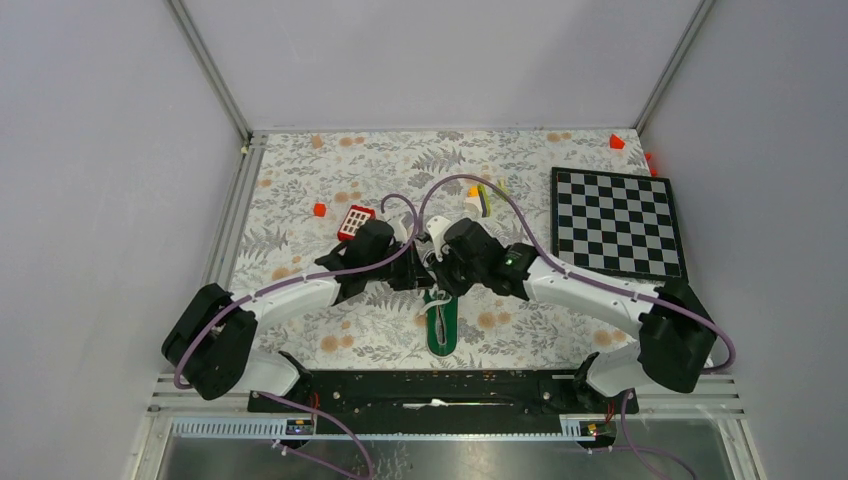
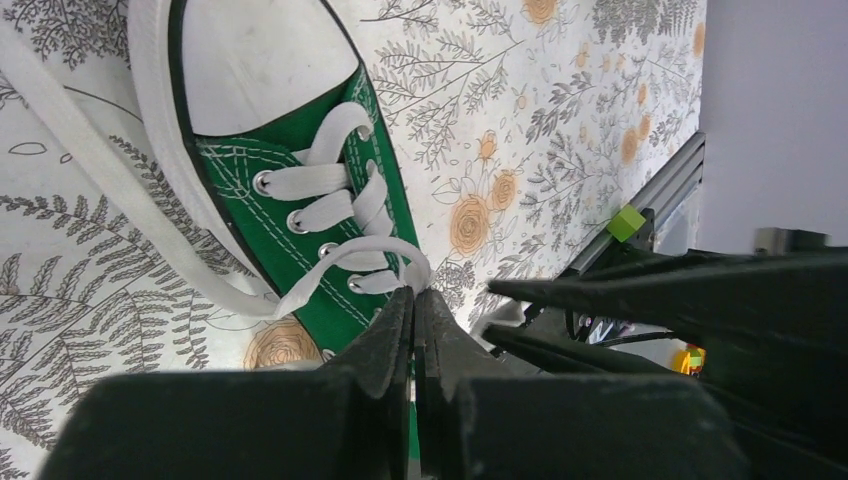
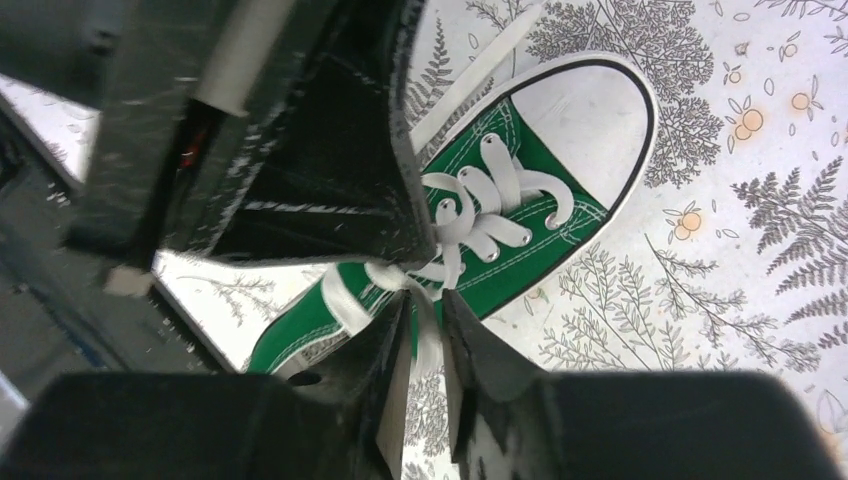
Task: Tie the shoes
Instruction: Cross the shoelace with the shoelace.
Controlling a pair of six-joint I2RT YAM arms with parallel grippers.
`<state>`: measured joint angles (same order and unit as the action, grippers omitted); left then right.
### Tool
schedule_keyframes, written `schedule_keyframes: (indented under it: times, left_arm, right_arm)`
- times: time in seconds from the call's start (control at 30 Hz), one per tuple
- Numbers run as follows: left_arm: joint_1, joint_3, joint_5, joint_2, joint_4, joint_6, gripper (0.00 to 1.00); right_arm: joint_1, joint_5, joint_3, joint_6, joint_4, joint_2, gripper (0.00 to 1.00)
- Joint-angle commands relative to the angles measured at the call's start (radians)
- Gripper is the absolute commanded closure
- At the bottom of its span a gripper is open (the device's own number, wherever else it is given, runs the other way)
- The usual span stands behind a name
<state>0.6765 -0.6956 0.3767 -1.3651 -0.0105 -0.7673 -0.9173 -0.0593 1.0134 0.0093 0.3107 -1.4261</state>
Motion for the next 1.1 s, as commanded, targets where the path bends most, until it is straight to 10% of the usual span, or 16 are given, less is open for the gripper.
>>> schedule_keyframes:
  times: [0.0,0.67,1.07]
  left_arm:
    - [-0.005,0.005,-0.016,-0.005,-0.044,0.014,1.0]
    - [-0.005,-0.009,-0.006,-0.022,-0.044,0.006,1.0]
    - [-0.005,-0.021,-0.012,-0.013,-0.032,0.003,1.0]
  right_arm:
    - [0.008,0.044,-0.072,0.118,-0.187,-0.031,0.72]
    - [0.021,0.144,-0.299,0.477,-0.211,0.313,0.44]
    - [-0.085,0.096,-0.504,0.744,-0.516,0.335,0.29]
